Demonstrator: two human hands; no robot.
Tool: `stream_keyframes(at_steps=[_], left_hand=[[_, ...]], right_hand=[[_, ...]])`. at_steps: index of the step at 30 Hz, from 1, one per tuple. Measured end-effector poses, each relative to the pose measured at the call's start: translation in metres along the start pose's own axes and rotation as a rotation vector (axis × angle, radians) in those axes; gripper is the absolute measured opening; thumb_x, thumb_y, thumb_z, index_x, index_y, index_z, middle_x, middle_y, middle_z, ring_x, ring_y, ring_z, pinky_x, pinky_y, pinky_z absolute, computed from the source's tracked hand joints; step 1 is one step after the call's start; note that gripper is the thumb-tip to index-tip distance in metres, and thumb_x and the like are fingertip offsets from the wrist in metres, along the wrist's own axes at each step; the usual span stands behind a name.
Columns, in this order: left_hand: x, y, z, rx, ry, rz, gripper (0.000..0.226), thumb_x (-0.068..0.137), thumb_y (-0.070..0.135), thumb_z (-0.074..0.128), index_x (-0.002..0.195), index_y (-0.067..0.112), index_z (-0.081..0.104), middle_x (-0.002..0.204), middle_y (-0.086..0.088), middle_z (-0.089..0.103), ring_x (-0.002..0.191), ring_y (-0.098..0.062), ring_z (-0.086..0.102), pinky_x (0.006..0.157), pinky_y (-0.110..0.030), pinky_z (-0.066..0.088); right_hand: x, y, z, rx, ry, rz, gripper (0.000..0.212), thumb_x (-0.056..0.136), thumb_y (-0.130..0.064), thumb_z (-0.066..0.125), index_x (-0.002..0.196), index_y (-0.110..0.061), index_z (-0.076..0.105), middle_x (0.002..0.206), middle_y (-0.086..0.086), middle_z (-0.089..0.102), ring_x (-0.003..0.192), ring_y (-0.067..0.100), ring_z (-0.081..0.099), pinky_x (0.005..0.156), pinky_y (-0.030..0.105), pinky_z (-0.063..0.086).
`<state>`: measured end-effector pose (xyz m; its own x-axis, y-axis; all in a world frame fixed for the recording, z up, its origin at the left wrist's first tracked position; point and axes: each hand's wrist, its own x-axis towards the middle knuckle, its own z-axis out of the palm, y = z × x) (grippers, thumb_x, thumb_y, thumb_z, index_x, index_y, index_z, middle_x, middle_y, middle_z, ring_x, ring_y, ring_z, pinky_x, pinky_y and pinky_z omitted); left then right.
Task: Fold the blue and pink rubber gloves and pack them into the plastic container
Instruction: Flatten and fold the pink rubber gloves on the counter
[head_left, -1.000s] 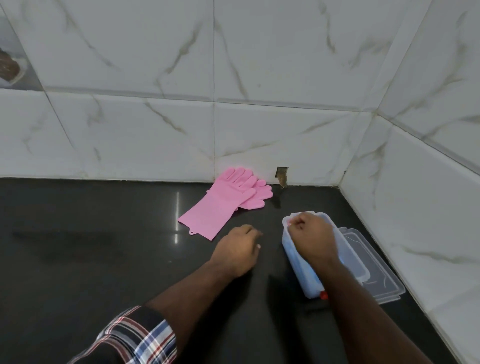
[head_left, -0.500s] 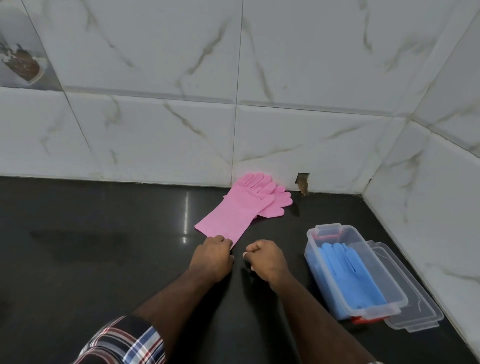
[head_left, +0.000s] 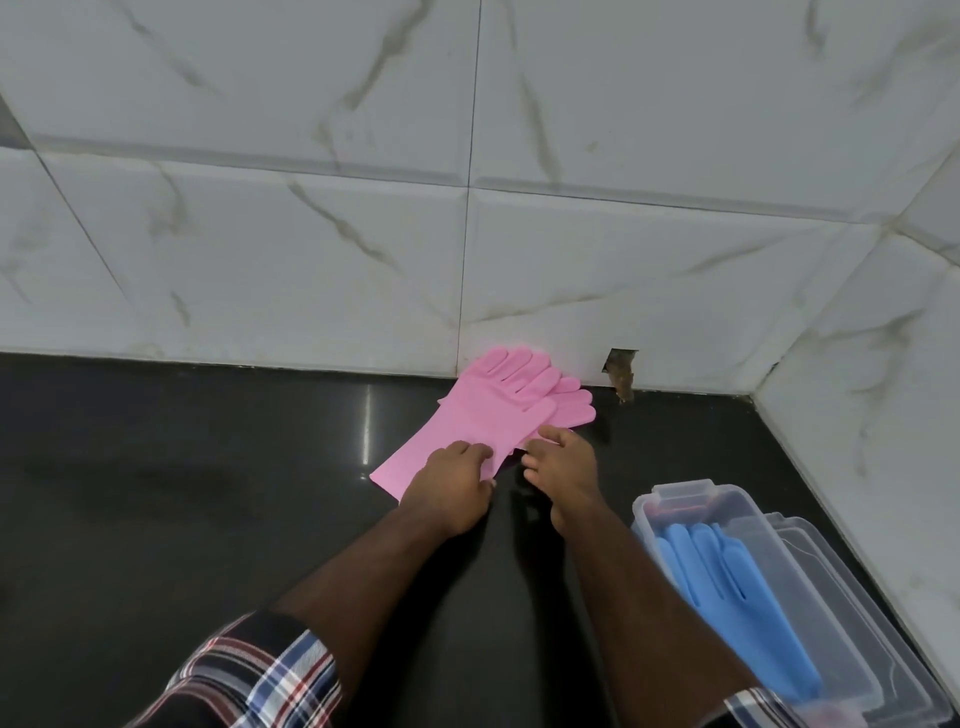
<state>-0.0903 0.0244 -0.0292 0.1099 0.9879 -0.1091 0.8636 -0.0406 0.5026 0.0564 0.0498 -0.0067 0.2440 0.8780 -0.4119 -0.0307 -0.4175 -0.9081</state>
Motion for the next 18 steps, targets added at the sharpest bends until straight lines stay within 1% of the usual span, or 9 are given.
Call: stream_keyframes(at_steps=[1,3,5,8,11,13,15,16,18], left_hand=[[0.001,-0.001,0.003,0.009,-0.003,-0.008,0.047,0.095,0.033,0.053,0.141,0.022,0.049,0.142,-0.003,0.051,0.127,-0.029,0.047,0.103,-0.044,0.043],[0.002,-0.002,0.007,0.025,0.007,-0.02,0.048,0.095,0.036,0.054,0.142,0.025,0.048,0.142,0.0,0.049,0.125,-0.029,0.044,0.101,-0.043,0.043],[0.002,-0.006,0.011,0.027,0.031,-0.017,0.048,0.095,0.036,0.054,0.142,0.026,0.048,0.143,0.002,0.048,0.125,-0.029,0.043,0.101,-0.043,0.043],[0.004,-0.009,0.012,0.005,0.038,-0.015,0.047,0.095,0.035,0.054,0.141,0.027,0.05,0.142,0.003,0.049,0.125,-0.028,0.044,0.103,-0.043,0.042],[0.007,-0.01,0.01,-0.114,0.045,-0.033,0.045,0.094,0.035,0.056,0.139,0.027,0.053,0.14,0.004,0.052,0.127,-0.024,0.046,0.105,-0.042,0.042],[0.008,-0.009,0.003,-0.272,0.174,-0.037,0.041,0.092,0.032,0.058,0.133,0.026,0.058,0.133,0.005,0.059,0.125,-0.021,0.052,0.104,-0.042,0.045],[0.01,-0.004,-0.011,-0.371,0.351,-0.019,0.036,0.09,0.03,0.062,0.126,0.024,0.063,0.124,0.005,0.062,0.115,-0.019,0.057,0.099,-0.043,0.049],[0.011,0.001,-0.021,-0.401,0.403,-0.007,0.037,0.088,0.03,0.065,0.124,0.023,0.063,0.121,0.006,0.061,0.11,-0.018,0.059,0.097,-0.042,0.05],[0.008,0.016,-0.044,-0.439,0.399,0.025,0.045,0.086,0.035,0.07,0.128,0.024,0.06,0.118,0.008,0.056,0.105,-0.015,0.059,0.092,-0.036,0.052]], right_hand=[[0.005,-0.002,0.003,0.049,-0.007,0.014,0.031,0.089,-0.006,0.065,0.12,-0.011,0.06,0.1,0.009,0.069,0.098,0.027,0.069,0.083,0.038,0.06],[0.015,-0.005,0.009,0.143,-0.025,0.05,0.035,0.087,-0.003,0.068,0.12,-0.013,0.061,0.105,0.009,0.068,0.097,0.025,0.069,0.077,0.032,0.059],[0.02,-0.006,0.015,0.223,-0.025,0.075,0.032,0.087,0.0,0.068,0.115,-0.012,0.064,0.102,0.008,0.069,0.092,0.022,0.068,0.076,0.029,0.058],[0.026,-0.004,0.021,0.142,0.049,0.046,0.029,0.085,0.001,0.069,0.113,-0.005,0.068,0.102,0.007,0.071,0.089,0.019,0.067,0.076,0.029,0.057],[0.022,-0.01,0.025,0.103,0.07,-0.027,0.03,0.084,0.001,0.07,0.113,-0.006,0.07,0.104,0.005,0.072,0.086,0.014,0.065,0.076,0.029,0.054],[0.015,-0.018,0.025,0.121,0.05,-0.08,0.027,0.085,-0.001,0.07,0.111,-0.008,0.072,0.103,0.001,0.073,0.092,0.014,0.065,0.081,0.029,0.055],[0.005,-0.028,0.024,0.13,0.001,-0.146,0.024,0.086,-0.003,0.071,0.109,-0.01,0.073,0.1,-0.005,0.073,0.099,0.013,0.066,0.091,0.033,0.055],[-0.002,-0.032,0.023,0.128,-0.028,-0.183,0.023,0.086,-0.004,0.071,0.108,-0.011,0.074,0.099,-0.007,0.074,0.1,0.011,0.066,0.094,0.034,0.054],[-0.016,-0.041,0.023,0.131,-0.086,-0.248,0.02,0.088,-0.005,0.069,0.105,-0.013,0.074,0.099,-0.007,0.074,0.1,0.01,0.067,0.094,0.031,0.054]])
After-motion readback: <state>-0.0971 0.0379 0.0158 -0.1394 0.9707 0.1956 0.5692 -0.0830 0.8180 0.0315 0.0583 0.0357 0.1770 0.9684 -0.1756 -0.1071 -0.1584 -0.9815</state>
